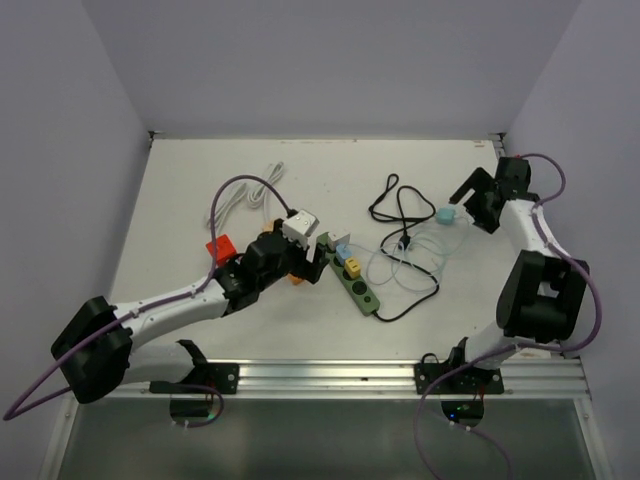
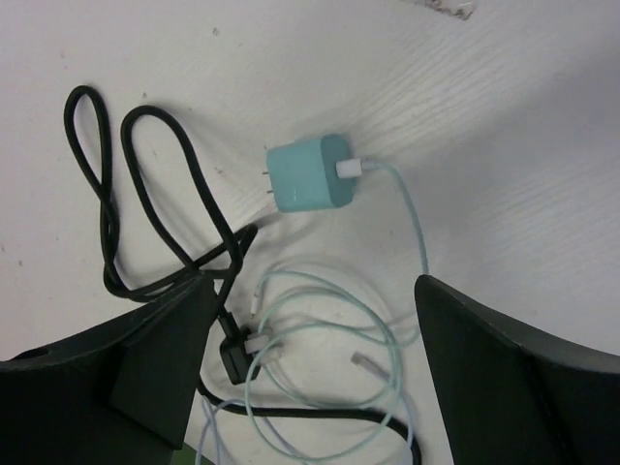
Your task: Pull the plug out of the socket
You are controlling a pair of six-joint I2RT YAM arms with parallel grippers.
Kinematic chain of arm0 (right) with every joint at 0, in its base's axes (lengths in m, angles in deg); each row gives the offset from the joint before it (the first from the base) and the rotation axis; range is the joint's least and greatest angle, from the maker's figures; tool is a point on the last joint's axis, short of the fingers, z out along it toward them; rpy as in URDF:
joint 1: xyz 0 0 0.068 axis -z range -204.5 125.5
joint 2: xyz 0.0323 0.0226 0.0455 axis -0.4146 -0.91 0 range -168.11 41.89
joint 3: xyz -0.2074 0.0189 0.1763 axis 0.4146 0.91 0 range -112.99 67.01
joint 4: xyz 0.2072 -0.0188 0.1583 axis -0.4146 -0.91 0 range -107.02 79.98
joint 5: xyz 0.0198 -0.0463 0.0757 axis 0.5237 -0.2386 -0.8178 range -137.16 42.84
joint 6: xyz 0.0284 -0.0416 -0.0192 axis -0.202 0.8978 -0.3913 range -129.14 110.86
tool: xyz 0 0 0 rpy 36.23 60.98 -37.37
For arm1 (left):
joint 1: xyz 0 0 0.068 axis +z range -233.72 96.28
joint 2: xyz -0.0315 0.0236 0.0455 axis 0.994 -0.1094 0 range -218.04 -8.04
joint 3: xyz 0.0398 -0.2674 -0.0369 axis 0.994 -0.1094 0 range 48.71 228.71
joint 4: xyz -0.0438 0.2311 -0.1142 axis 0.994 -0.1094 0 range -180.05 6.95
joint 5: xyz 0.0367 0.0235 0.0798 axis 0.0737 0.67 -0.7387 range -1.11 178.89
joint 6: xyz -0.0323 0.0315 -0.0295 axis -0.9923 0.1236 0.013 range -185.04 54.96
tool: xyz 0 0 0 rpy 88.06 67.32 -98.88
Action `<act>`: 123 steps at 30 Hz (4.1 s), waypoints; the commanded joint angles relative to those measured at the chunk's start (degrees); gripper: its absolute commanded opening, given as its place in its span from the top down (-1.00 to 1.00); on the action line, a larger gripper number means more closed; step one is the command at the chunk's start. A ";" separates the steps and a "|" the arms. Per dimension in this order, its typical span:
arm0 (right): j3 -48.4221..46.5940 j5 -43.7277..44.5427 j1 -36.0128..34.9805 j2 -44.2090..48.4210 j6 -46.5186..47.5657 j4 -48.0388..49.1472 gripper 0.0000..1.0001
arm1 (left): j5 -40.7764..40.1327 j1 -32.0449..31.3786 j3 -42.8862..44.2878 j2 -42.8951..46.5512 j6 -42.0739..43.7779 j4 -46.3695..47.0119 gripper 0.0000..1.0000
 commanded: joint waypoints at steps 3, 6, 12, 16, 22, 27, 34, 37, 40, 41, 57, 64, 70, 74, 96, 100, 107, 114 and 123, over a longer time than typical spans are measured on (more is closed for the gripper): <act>-1.56 12.04 -4.31 13.65 8.18 -14.04 -0.75 | -0.14 0.13 -2.34 1.26 -0.23 4.06 -0.73; 1.43 12.05 -7.56 22.17 8.19 -14.22 -0.72 | 0.74 0.31 -3.05 1.18 -0.84 6.08 -0.73; 14.26 -13.34 -16.34 39.32 10.65 -0.50 -0.10 | 4.76 1.80 -3.84 -0.49 -2.51 11.17 -0.74; 17.25 -16.86 -24.85 42.05 12.41 -0.08 0.22 | 10.31 5.92 -4.02 -2.86 -5.06 15.49 -0.72; 20.34 -12.66 -36.01 41.72 15.84 0.99 0.17 | 11.82 6.64 0.72 -9.80 -5.15 17.87 -0.71; 21.04 -0.63 -45.09 35.65 17.33 3.43 0.31 | 7.68 6.29 5.82 -15.61 -3.75 14.00 -0.66; 22.89 8.25 -50.97 28.18 20.31 8.72 0.18 | 6.89 5.49 9.07 -18.50 -0.68 14.00 -0.65; 24.38 11.50 -53.00 25.45 21.55 13.28 0.03 | 6.63 5.06 9.70 -19.91 -0.23 14.00 -0.65; 25.44 12.75 -54.58 22.64 21.46 16.71 -0.11 | 6.28 4.97 9.79 -21.67 0.12 14.09 -0.65; 25.44 14.92 -55.11 22.11 21.46 17.24 -0.13 | 6.28 4.97 9.87 -22.02 0.12 14.35 -0.64; 25.35 15.65 -56.96 13.85 20.50 25.51 0.00 | 5.31 4.97 7.77 -25.45 -0.84 16.20 -0.63; 26.05 14.07 -57.14 14.02 18.92 27.09 0.57 | 4.35 4.61 4.87 -25.19 -1.81 17.07 -0.61; 26.05 11.34 -57.14 14.29 14.71 27.27 1.00 | 5.22 4.35 -0.41 -25.10 -4.18 20.41 -0.60; 25.88 11.08 -56.96 13.58 11.63 26.39 1.00 | 5.22 4.35 -2.95 -25.80 -5.15 22.00 -0.58; 18.31 36.03 -68.21 9.01 13.56 15.48 1.00 | 6.10 4.70 -1.64 -31.42 -4.53 17.18 -0.58; 19.72 37.01 -68.21 11.90 12.06 16.28 1.00 | 7.07 5.84 -1.11 -32.83 -5.50 17.16 -0.58; 20.95 26.57 -63.40 16.04 6.80 16.46 1.00 | 10.66 6.81 -0.24 -35.20 -6.20 16.11 -0.57; 24.28 17.60 -59.69 18.24 2.05 18.47 1.00 | 13.57 8.83 -0.76 -36.18 -7.61 17.16 -0.57; 17.82 27.37 -60.47 14.22 3.52 11.03 1.00 | 14.10 9.18 -0.85 -36.61 -7.96 16.72 -0.57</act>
